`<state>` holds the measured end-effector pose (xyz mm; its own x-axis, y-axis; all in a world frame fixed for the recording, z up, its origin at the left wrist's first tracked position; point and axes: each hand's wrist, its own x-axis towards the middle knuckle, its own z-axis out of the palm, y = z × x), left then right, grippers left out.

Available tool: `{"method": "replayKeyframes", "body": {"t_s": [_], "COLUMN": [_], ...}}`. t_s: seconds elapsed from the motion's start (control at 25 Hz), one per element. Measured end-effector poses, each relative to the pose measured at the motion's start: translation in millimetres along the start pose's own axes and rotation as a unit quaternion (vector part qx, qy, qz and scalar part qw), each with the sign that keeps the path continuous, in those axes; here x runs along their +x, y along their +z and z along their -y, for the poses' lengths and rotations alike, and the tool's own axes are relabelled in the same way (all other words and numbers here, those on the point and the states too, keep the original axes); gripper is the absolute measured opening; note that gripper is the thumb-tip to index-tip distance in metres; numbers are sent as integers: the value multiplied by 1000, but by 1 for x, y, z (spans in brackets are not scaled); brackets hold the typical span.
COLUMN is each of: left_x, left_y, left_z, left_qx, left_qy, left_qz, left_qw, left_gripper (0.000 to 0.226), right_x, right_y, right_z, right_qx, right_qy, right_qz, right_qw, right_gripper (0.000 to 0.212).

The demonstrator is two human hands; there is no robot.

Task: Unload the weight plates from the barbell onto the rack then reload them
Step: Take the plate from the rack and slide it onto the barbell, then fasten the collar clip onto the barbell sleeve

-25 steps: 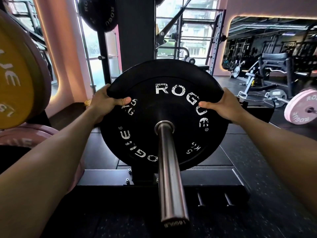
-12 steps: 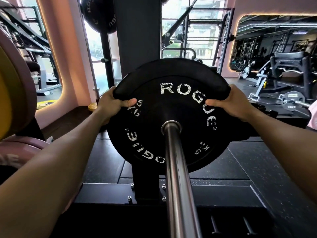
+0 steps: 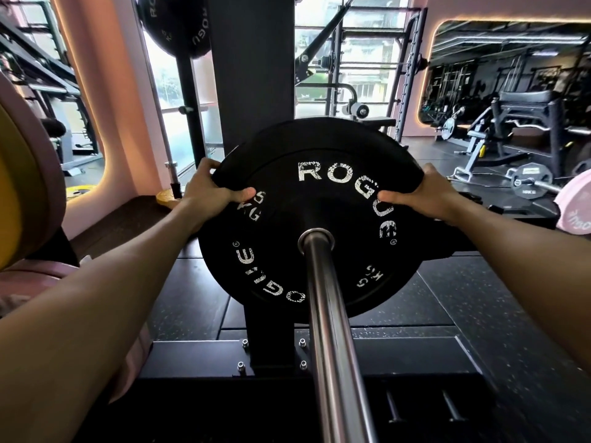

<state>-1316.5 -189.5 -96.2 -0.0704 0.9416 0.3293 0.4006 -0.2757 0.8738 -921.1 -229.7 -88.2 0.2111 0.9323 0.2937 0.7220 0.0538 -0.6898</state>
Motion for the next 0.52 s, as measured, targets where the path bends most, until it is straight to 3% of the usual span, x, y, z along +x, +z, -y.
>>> {"method": "replayKeyframes", "body": {"t_s": [0.16, 0.4, 0.52], "left_x": [13, 49, 63], "left_y": [6, 65, 116], "left_z": [-59, -178, -219], "left_qx": [-1, 172, 207], "left_qy": [68, 159, 178], "left_qz": [25, 137, 179], "left_qw": [997, 962, 945], "left_gripper": [47, 61, 66], "right_x": [-8, 16, 36], "right_y": [-32, -107, -144], "right_z": [10, 2, -21], "right_qx": [32, 48, 30], "right_qy": [36, 27, 33], "right_qz": [42, -38, -49], "right_qw": [998, 998, 998], "right_gripper": [104, 68, 62]}}
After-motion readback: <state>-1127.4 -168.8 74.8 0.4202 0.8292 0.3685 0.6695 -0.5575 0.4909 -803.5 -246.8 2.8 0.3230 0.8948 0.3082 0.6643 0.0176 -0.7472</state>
